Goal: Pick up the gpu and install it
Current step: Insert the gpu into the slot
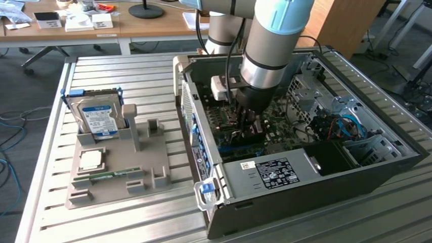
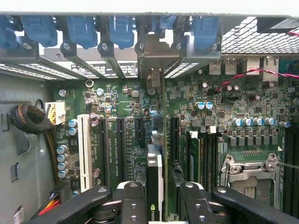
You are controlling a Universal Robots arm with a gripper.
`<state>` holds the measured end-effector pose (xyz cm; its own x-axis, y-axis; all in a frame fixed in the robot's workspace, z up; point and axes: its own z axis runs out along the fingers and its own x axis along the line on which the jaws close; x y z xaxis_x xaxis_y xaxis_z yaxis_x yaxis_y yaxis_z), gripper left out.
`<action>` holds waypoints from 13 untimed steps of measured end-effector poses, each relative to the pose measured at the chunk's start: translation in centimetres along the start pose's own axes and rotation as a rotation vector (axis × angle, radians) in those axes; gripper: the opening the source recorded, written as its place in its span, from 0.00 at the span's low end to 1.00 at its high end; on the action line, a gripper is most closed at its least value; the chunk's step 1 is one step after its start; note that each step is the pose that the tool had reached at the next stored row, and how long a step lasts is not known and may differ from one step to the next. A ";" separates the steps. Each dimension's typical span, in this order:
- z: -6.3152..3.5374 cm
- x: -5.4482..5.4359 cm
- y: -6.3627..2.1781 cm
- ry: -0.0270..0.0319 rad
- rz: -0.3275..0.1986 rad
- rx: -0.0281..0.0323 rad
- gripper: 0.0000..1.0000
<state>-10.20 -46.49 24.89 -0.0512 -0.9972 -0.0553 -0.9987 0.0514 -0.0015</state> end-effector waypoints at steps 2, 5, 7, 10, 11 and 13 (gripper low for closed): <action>-0.02 0.0 0.00 0.0010 0.000 -0.0002 0.33; -0.01 0.0 0.00 0.0003 0.000 -0.0001 0.27; -0.01 0.0 0.00 0.0002 0.000 -0.0001 0.27; 0.00 0.0 0.00 0.0001 0.000 0.0000 0.27; 0.00 0.0 0.00 0.0001 0.000 0.0000 0.27; 0.00 0.0 0.00 0.0001 0.000 0.0000 0.27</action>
<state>-10.20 -46.49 24.89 -0.0512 -0.9972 -0.0552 -0.9987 0.0513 -0.0015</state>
